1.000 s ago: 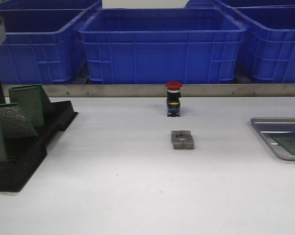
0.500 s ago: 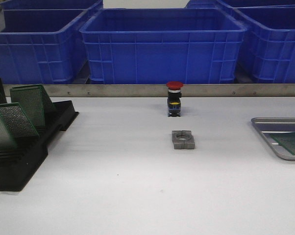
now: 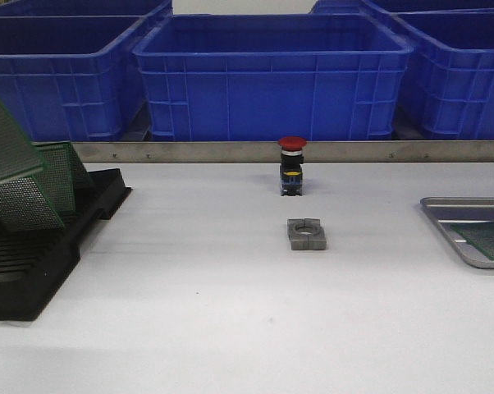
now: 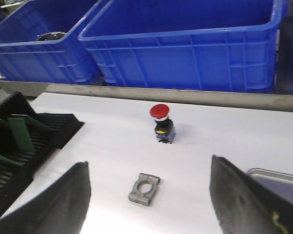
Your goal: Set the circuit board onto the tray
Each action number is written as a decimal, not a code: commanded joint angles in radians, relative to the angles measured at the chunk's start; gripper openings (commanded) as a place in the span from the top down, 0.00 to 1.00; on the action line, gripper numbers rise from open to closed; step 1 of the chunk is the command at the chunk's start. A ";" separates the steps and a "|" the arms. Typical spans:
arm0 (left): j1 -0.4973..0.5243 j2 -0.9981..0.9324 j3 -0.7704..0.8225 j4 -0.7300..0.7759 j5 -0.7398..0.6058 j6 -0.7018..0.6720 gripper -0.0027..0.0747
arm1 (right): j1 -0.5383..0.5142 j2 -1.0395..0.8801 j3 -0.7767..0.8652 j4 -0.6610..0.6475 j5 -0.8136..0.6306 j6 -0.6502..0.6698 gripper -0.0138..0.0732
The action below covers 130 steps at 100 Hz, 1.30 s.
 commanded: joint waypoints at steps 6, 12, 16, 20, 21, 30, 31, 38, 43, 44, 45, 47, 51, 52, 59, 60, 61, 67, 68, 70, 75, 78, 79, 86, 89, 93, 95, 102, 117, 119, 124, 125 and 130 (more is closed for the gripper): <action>-0.002 -0.049 -0.031 -0.263 0.040 -0.012 0.99 | 0.031 -0.012 -0.030 0.039 0.085 -0.006 0.22; -0.022 -0.045 -0.031 -0.325 0.060 -0.012 0.99 | 0.065 -0.012 -0.030 0.024 0.098 -0.013 0.22; -0.046 -0.043 -0.031 -0.349 0.061 -0.010 0.99 | 0.093 -0.012 -0.030 0.012 0.101 -0.022 0.22; -0.071 -0.041 -0.031 -0.353 0.057 -0.010 0.99 | 0.117 -0.012 -0.030 -0.004 0.102 -0.033 0.22; -0.082 -0.041 -0.031 -0.353 0.054 -0.010 0.99 | 0.126 -0.012 -0.030 -0.008 0.102 -0.040 0.22; -0.149 -0.041 -0.031 -0.353 0.025 -0.010 0.99 | 0.182 -0.011 -0.030 -0.047 0.101 -0.118 0.22; -0.154 -0.041 -0.031 -0.353 0.023 -0.010 0.99 | 0.186 -0.011 -0.030 -0.048 0.101 -0.125 0.22; -0.204 -0.038 -0.031 -0.355 0.000 -0.010 0.99 | 0.229 -0.011 -0.030 -0.051 0.102 -0.203 0.22; -0.239 -0.038 -0.031 -0.360 -0.010 -0.010 0.99 | 0.259 -0.010 -0.030 -0.051 0.102 -0.262 0.22; -0.248 -0.038 -0.031 -0.360 -0.013 -0.010 0.99 | 0.267 -0.010 -0.030 -0.051 0.102 -0.279 0.22; -0.253 -0.038 -0.031 -0.363 -0.013 -0.010 0.99 | 0.271 -0.010 -0.030 -0.051 0.102 -0.287 0.22; -0.266 -0.038 -0.031 -0.362 -0.018 -0.010 0.99 | 0.283 -0.009 -0.030 -0.051 0.102 -0.312 0.22; -0.293 -0.038 -0.031 -0.362 -0.022 -0.010 0.99 | 0.305 -0.008 -0.030 -0.051 0.101 -0.355 0.22; -0.297 -0.038 -0.031 -0.362 -0.022 -0.010 0.99 | 0.308 -0.008 -0.030 -0.051 0.100 -0.361 0.22; -0.336 -0.038 -0.031 -0.363 -0.024 -0.010 0.99 | 0.339 0.001 -0.030 -0.051 0.090 -0.397 0.22; -0.344 -0.038 -0.031 -0.363 -0.024 -0.010 0.99 | 0.345 0.003 -0.030 -0.051 0.089 -0.399 0.22; -0.348 -0.038 -0.031 -0.363 -0.024 -0.010 0.99 | 0.348 0.006 -0.030 -0.051 0.087 -0.400 0.22; -0.377 -0.038 -0.031 -0.365 -0.026 -0.010 0.99 | 0.371 0.026 -0.030 -0.051 0.087 -0.400 0.22; -0.379 -0.038 -0.031 -0.365 -0.029 -0.010 0.99 | 0.374 0.033 -0.030 -0.051 0.087 -0.400 0.22; -0.388 -0.038 -0.031 -0.365 -0.031 -0.010 0.99 | 0.383 0.043 -0.030 -0.051 0.089 -0.400 0.22; -0.405 -0.038 -0.031 -0.365 -0.041 -0.010 0.99 | 0.404 0.071 -0.030 -0.051 0.095 -0.400 0.22; -0.411 -0.038 -0.031 -0.365 -0.050 -0.010 0.99 | 0.418 0.087 -0.030 -0.051 0.097 -0.400 0.22; -0.415 -0.038 -0.031 -0.365 -0.051 -0.010 0.99 | 0.424 0.095 -0.030 -0.051 0.097 -0.400 0.22; -0.428 -0.038 -0.031 -0.365 -0.062 -0.010 0.99 | 0.458 0.138 -0.032 -0.051 0.097 -0.400 0.22; -0.430 -0.038 -0.031 -0.365 -0.064 -0.010 0.99 | 0.470 0.154 -0.033 -0.050 0.097 -0.400 0.22; -0.430 -0.038 -0.031 -0.365 -0.066 -0.010 0.99 | 0.489 0.177 -0.039 -0.047 0.097 -0.400 0.22; -0.430 -0.038 -0.031 -0.365 -0.066 -0.010 0.99 | 0.499 0.185 -0.041 -0.047 0.097 -0.400 0.22; -0.430 -0.038 -0.031 -0.365 -0.066 -0.010 0.99 | 0.535 0.223 -0.060 -0.037 0.097 -0.400 0.22; -0.430 -0.038 -0.031 -0.365 -0.066 -0.010 0.99 | 0.606 0.306 -0.124 -0.012 0.097 -0.400 0.22; -0.430 -0.038 -0.031 -0.365 -0.066 -0.010 0.99 | 0.614 0.317 -0.133 -0.008 0.097 -0.400 0.22; -0.430 -0.038 -0.031 -0.365 -0.066 -0.010 0.99 | 0.630 0.344 -0.149 0.002 0.097 -0.400 0.22; -0.430 -0.038 -0.031 -0.365 -0.066 -0.010 0.99 | 0.632 0.347 -0.152 0.005 0.097 -0.400 0.22; -0.430 -0.038 -0.031 -0.365 -0.067 -0.010 0.99 | 0.649 0.372 -0.165 0.018 0.098 -0.400 0.22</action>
